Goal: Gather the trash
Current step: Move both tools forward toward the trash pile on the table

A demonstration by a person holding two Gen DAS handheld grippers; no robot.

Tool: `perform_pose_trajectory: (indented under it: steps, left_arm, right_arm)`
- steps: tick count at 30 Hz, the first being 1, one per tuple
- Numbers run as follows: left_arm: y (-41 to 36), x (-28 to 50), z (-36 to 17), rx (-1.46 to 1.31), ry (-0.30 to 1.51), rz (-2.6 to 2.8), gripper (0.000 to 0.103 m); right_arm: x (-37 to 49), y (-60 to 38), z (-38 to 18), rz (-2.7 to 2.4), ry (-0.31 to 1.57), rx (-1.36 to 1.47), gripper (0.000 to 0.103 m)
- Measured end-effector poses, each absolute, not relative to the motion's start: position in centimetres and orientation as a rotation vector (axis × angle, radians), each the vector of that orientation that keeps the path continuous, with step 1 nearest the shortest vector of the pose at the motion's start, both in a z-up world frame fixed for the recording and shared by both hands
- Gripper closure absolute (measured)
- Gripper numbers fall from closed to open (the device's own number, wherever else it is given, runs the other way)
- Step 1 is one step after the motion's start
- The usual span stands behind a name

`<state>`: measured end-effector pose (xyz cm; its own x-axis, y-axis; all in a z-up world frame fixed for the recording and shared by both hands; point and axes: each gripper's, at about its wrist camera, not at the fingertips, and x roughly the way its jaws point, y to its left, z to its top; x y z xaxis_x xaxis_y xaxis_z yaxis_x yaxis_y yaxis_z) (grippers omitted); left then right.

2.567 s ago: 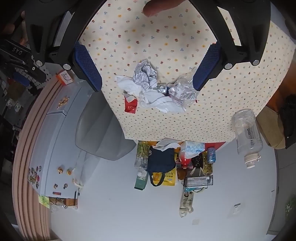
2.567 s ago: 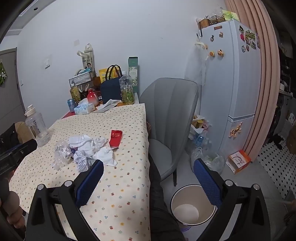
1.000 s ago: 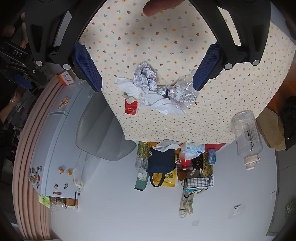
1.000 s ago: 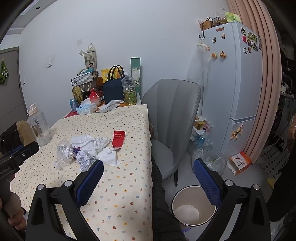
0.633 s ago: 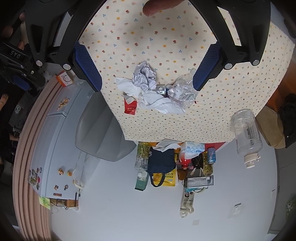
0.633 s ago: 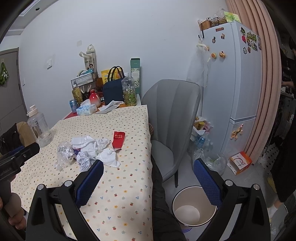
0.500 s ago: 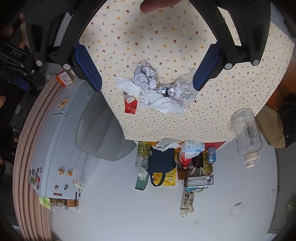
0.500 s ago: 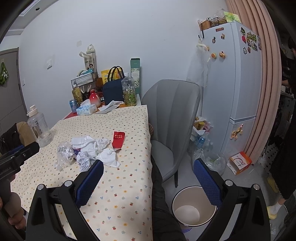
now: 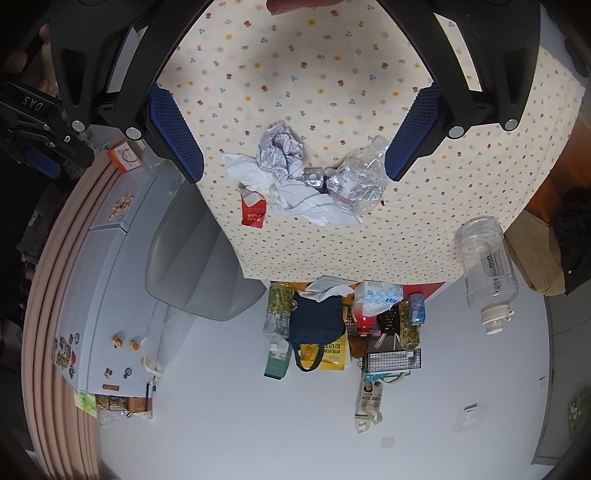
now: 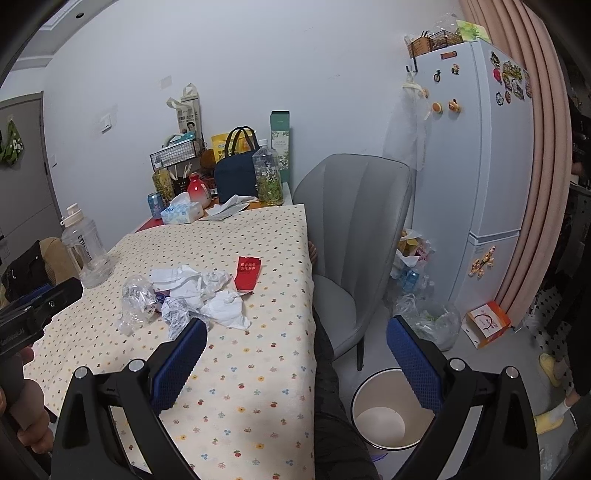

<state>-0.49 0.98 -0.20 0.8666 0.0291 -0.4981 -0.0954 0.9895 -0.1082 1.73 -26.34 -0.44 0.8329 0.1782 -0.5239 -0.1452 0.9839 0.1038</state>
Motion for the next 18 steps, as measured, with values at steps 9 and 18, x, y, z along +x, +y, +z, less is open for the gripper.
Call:
perform_pose_trajectory:
  steps: [9,18]
  left_arm:
    - [3.3,0.5,-2.1,-0.158,0.556,0.107,0.006]
    - [6.9,2.2,-5.2,-0.215,0.622,0.181,0.006]
  right_arm:
    - [3.8,-23.4,-2.0,0.225,0.603,0.020,0.008]
    - [6.7,-19.3,-4.4,0.323,0.665,-0.037,0.008]
